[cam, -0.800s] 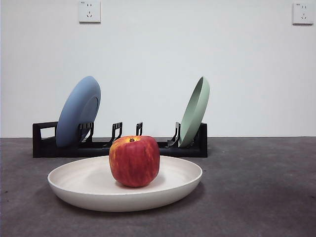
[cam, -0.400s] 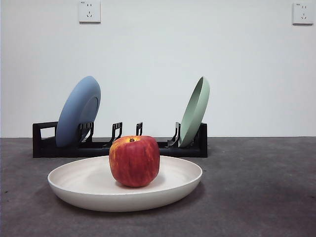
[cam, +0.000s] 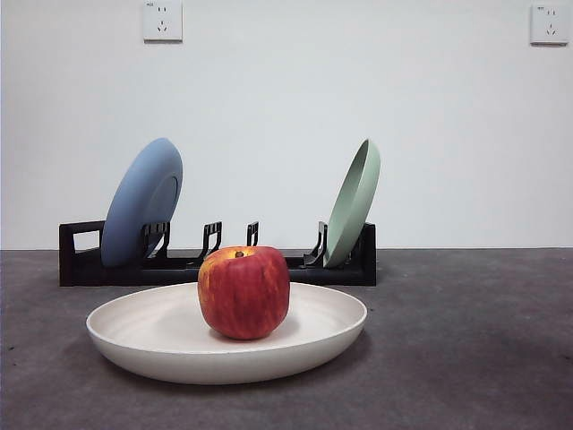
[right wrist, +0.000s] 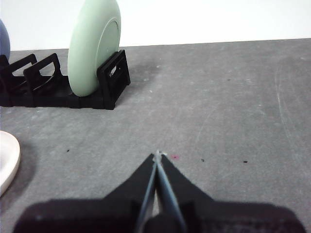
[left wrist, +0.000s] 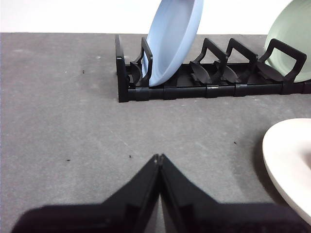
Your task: Take the yellow plate from the plate rack,put the plate on the table,take the apple from the table,put the apple in the plate
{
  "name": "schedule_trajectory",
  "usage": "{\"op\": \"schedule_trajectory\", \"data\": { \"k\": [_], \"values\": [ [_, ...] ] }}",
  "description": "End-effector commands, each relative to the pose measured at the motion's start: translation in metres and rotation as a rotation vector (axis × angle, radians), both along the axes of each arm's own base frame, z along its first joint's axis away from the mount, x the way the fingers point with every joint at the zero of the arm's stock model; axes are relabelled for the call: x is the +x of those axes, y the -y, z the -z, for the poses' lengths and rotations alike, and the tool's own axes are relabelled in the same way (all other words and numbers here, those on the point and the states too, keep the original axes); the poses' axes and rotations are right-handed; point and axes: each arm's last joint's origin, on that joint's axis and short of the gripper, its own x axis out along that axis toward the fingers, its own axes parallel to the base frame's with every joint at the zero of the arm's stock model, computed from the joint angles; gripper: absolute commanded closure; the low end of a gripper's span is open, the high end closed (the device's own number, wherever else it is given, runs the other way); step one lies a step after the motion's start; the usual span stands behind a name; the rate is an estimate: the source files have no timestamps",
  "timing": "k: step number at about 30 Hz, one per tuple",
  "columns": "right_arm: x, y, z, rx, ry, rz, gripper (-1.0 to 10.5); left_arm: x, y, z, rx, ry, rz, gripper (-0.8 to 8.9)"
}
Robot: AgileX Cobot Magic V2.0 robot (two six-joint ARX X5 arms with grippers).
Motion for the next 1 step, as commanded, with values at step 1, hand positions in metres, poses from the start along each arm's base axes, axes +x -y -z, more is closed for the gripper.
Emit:
{"op": "schedule_trajectory", "data": {
  "k": [1],
  "values": [
    [0.0006,0.0001,0.0027,0.010,-0.004,0.004,9.5,0.0004,-0.0003,0.0031,-0.005,-0.007,-0.004,8.17]
  ]
}}
